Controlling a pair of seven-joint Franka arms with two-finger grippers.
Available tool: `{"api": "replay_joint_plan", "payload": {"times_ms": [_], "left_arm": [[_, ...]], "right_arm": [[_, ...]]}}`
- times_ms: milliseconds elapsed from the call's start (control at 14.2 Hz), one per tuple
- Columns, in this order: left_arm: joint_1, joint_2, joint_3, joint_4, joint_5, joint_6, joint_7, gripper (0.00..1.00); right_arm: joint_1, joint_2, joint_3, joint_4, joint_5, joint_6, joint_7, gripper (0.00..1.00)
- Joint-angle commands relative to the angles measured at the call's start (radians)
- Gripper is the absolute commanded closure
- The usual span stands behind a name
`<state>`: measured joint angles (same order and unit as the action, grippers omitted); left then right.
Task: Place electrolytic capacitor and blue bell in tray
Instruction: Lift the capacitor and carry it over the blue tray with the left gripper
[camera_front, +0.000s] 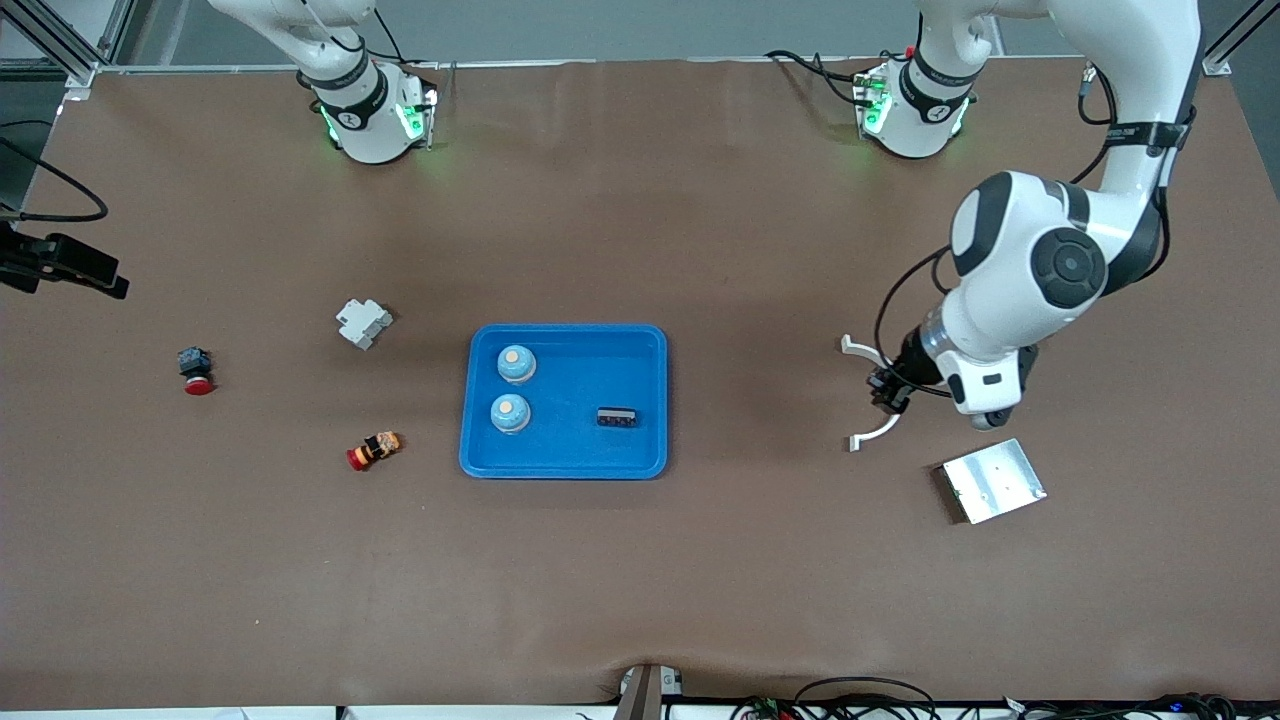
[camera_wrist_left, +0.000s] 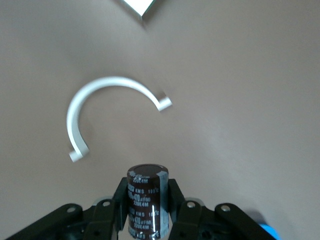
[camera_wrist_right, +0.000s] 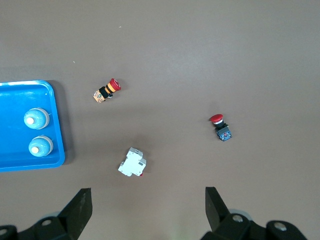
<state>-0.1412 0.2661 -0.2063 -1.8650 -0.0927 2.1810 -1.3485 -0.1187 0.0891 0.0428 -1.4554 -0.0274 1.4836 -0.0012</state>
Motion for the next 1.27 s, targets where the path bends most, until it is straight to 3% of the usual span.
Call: {"api": "replay_joint_plan", "payload": {"times_ms": [0, 493, 915, 1197], "left_arm": [[-0.066, 0.022, -0.016, 0.059, 0.028, -0.024, -0.214, 1.00], [-0.260, 0.174, -0.015, 0.239, 0.119, -0.024, -0.660, 1.00], [-0.382, 0.344, -0.005, 0.409, 0.199, -0.026, -0.886, 1.00], [-0.457, 0.418, 0.022, 0.457, 0.212, -0.026, -0.951, 1.00]], "right_arm": [[-0.012, 0.003, 0.008, 0.009, 0.014, -0.002, 0.012, 0.00], [-0.012, 0.003, 0.006, 0.009, 0.014, -0.002, 0.012, 0.00], [-0.019, 0.003, 0.005, 0.007, 0.021, -0.005, 0.012, 0.00], [-0.022, 0.003, 0.006, 0.007, 0.030, -0.005, 0.012, 0.00]]}}
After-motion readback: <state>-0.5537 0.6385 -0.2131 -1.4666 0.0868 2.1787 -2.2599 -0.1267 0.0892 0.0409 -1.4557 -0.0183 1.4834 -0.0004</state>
